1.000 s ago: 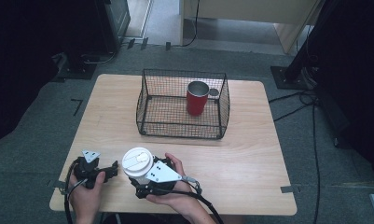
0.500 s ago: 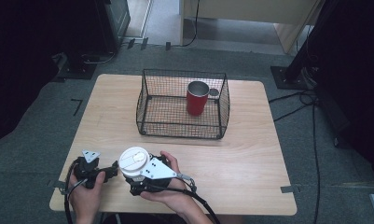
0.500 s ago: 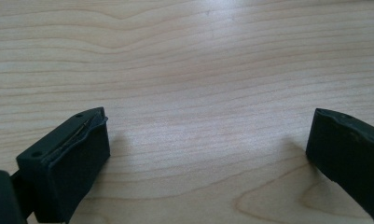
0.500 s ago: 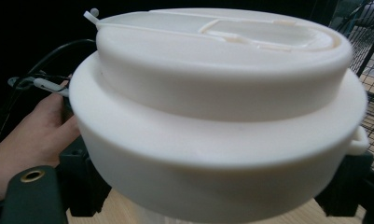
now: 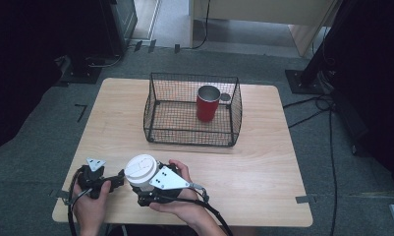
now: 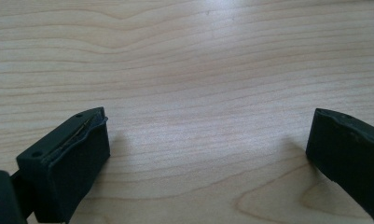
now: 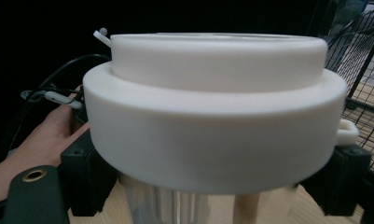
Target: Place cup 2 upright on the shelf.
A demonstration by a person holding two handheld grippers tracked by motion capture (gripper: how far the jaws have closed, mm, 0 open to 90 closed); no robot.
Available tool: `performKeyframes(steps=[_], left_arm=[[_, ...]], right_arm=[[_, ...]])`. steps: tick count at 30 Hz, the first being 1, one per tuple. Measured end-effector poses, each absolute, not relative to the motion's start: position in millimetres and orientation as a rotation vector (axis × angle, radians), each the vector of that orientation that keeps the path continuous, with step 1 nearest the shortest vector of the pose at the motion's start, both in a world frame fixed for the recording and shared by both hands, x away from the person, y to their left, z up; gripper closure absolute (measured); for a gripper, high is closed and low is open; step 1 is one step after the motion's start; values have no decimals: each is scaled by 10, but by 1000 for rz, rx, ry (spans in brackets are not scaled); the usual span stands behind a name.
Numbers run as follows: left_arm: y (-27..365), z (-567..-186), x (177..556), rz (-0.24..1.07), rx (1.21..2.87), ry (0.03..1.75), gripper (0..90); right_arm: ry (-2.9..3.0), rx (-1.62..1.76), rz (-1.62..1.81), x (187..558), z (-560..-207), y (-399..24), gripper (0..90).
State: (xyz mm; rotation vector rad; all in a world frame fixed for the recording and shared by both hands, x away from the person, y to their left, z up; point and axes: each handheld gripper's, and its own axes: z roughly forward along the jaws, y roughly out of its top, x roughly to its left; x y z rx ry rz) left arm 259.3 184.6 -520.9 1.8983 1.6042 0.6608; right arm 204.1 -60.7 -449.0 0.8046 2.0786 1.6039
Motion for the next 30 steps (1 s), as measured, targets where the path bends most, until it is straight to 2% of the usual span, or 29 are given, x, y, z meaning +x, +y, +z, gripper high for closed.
performKeyframes(steps=[15,30], left_arm=[[1846,-5209,2594,660,1897,1604,0],[1847,-5207,2594,661,1900,1604,0]], right_arm=[[2020,821,1633,2085,-4315,-739,161],[1931,886,1578,2319,-3940,-951,161]])
